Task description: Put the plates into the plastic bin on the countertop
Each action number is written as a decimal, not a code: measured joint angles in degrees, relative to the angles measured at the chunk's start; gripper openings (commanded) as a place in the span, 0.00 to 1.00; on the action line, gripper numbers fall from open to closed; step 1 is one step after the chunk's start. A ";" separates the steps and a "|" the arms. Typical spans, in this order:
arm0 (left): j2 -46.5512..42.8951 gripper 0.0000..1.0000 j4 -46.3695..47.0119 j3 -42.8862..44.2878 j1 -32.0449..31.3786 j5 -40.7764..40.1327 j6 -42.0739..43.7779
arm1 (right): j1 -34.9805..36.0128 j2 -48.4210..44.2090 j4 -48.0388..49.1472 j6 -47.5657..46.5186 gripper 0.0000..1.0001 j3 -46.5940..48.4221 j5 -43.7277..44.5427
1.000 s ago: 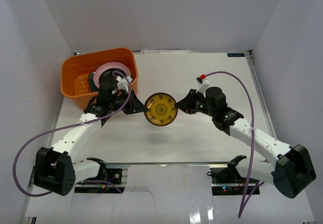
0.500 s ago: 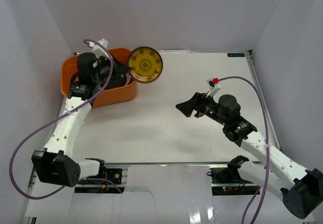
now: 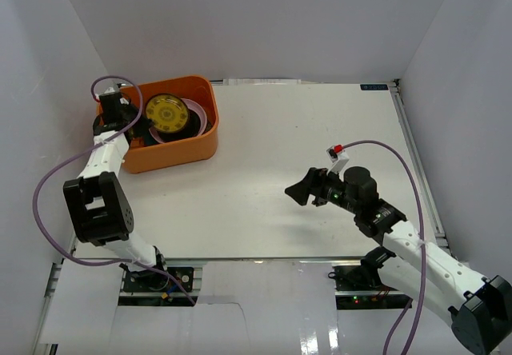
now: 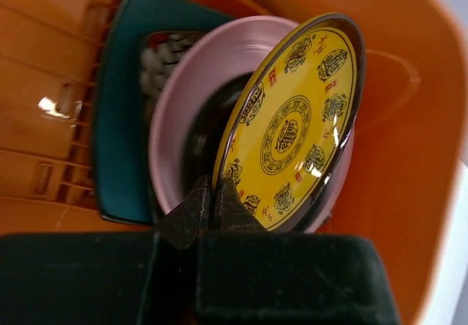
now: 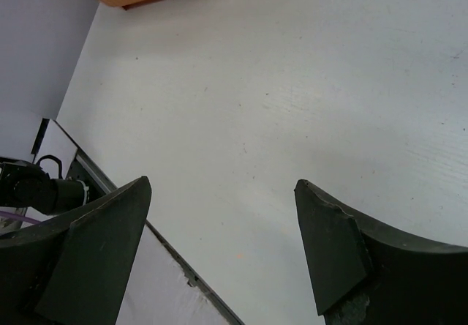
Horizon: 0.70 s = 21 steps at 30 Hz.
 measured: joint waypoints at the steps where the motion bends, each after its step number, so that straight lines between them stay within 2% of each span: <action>1: 1.22 0.00 -0.37 0.00 0.39 -0.46 -0.02 | 0.00 -0.37 -0.07 -0.13 0.85 -0.37 0.04; 4: 3.63 0.00 -1.31 0.00 1.01 -2.32 0.02 | 0.00 -0.70 -1.01 -0.48 0.85 -0.70 0.13; 6: 4.07 0.10 -1.66 -0.02 1.27 -3.30 0.07 | 0.00 -0.72 -1.31 -0.63 0.85 -0.70 0.31; 7: 4.07 0.30 -1.75 -0.02 1.42 -3.52 0.15 | 0.00 -0.79 -1.40 -0.66 0.86 -0.70 0.46; 8: 3.93 0.42 -1.70 -0.02 1.51 -3.69 0.39 | 0.00 -0.83 -1.53 -0.66 0.86 -0.70 0.55; 10: 3.69 0.62 -1.14 -0.09 1.73 -3.58 -0.02 | 0.00 -0.92 -1.79 -0.68 0.88 -0.70 0.94; 11: 3.37 0.76 -0.94 -0.15 1.77 -3.43 -0.22 | 0.00 -0.98 -2.01 -0.68 0.89 -0.70 1.11; 12: 2.78 0.81 -0.90 -0.20 1.77 -3.08 -0.87 | 0.00 -1.03 -2.27 -0.70 0.91 -0.70 1.25; 15: 0.09 0.85 -0.52 -0.26 1.81 -2.21 -1.62 | 0.00 -0.98 -3.15 -0.85 0.97 -0.44 1.73; 17: -3.19 0.85 -0.20 -0.48 1.62 -1.75 -1.97 | 0.00 -0.96 -4.35 -1.16 0.90 0.37 2.60; 20: -10.27 0.86 1.18 -1.60 0.90 -0.98 -2.62 | 0.00 -1.03 -6.45 -1.66 0.90 2.54 4.72; 21: -12.85 0.98 1.97 -2.29 0.52 -0.76 -2.82 | 0.00 -1.11 -7.39 -1.97 0.90 3.58 5.62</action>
